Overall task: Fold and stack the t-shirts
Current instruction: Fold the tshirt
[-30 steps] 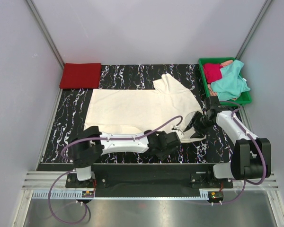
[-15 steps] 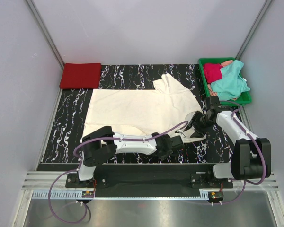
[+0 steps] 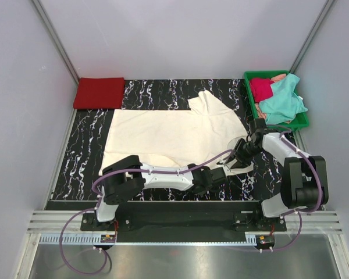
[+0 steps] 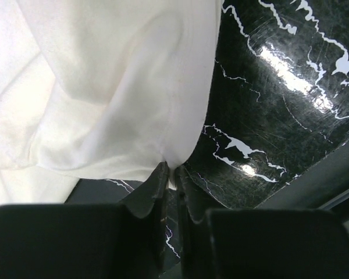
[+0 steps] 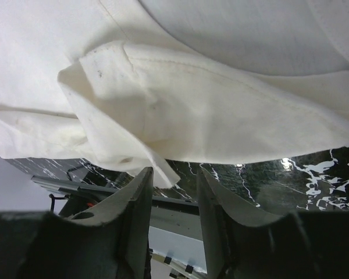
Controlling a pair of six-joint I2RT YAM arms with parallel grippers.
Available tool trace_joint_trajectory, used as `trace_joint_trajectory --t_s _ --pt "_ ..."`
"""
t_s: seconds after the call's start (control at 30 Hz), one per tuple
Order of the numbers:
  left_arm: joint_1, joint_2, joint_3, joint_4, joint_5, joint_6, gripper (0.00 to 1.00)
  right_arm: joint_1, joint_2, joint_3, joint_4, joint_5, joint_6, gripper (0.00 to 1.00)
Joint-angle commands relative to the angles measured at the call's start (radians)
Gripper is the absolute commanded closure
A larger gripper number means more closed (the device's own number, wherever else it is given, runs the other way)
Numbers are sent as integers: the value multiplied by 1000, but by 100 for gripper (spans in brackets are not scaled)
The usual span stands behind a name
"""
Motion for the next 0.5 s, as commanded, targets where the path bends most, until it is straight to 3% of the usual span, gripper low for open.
trace_joint_trajectory --t_s 0.0,0.07,0.17,0.27,0.3,0.33,0.47 --pt "1 15 18 10 2 11 95 -6 13 19 40 -31 -41 56" --pt "1 11 17 10 -2 12 100 -6 33 7 67 -40 -43 58" --pt "1 3 23 4 -10 17 100 -6 56 -12 109 -57 -40 63" --pt "4 -12 34 -7 -27 25 100 -6 59 -1 117 -63 -38 79" --pt "4 -29 40 -13 -34 28 100 -3 53 14 103 -69 -32 92" --pt "7 -38 41 -17 -38 29 100 -5 42 23 94 -72 -29 97" --pt "28 -113 54 -45 -65 52 100 13 2 74 40 -80 5 100"
